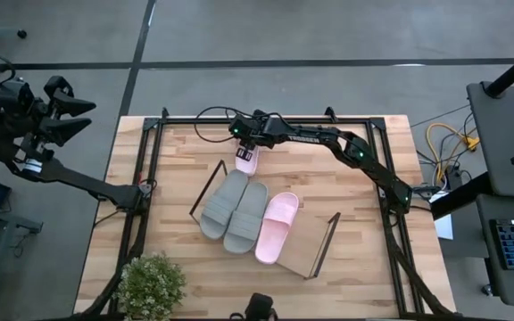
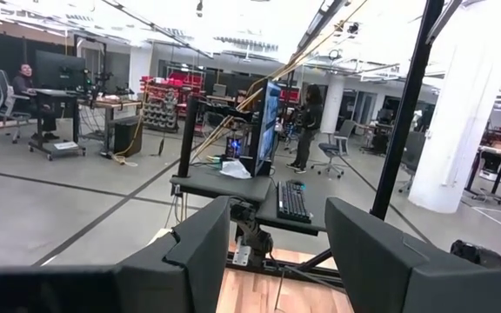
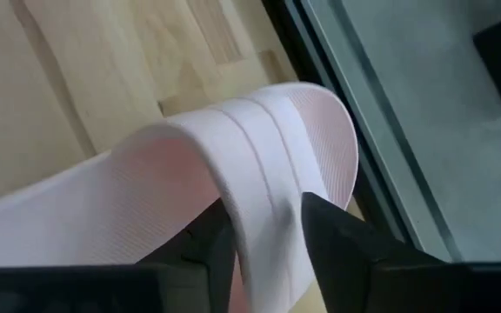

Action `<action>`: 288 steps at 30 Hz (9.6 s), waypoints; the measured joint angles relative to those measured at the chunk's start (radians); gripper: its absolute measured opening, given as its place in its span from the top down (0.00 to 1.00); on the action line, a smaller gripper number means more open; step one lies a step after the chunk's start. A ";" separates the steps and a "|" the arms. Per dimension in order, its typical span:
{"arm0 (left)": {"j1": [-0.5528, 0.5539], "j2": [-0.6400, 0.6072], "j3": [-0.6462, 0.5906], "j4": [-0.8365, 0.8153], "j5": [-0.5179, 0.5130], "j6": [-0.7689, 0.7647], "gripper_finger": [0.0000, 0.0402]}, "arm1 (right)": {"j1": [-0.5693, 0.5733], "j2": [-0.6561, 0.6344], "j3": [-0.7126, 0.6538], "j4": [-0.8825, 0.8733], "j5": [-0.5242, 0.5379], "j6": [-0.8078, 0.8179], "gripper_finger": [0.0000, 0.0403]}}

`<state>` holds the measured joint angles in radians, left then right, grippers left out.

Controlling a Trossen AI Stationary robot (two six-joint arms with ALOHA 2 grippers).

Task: Pick and place slides into the shelf
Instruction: Put the pink slipper on the shelf, then return to Home Position

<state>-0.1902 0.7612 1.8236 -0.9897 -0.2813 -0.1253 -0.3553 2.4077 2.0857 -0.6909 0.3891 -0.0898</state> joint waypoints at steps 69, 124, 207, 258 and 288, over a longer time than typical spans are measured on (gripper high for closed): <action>0.000 0.033 -0.001 0.006 -0.035 -0.028 0.56 | 0.393 -0.626 0.100 -0.732 0.269 0.535 0.97; 0.000 0.037 -0.051 0.001 -0.036 -0.023 0.56 | 0.797 -0.615 -0.324 -0.880 0.021 1.234 0.97; 0.000 -0.005 -0.051 0.000 -0.037 -0.018 0.56 | 0.886 -0.370 -0.245 -0.879 0.056 1.094 0.97; 0.000 -0.005 -0.051 0.001 -0.037 -0.018 0.56 | 0.885 -0.410 -0.343 -0.879 0.080 1.254 0.97; 0.000 -0.005 -0.056 0.000 -0.035 -0.015 0.56 | 0.874 -0.409 -0.216 -0.806 0.133 1.312 0.60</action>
<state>-0.1903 0.7559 1.7675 -0.9895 -0.3168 -0.1399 0.5191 1.9984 1.8693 -1.4964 0.5223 1.2221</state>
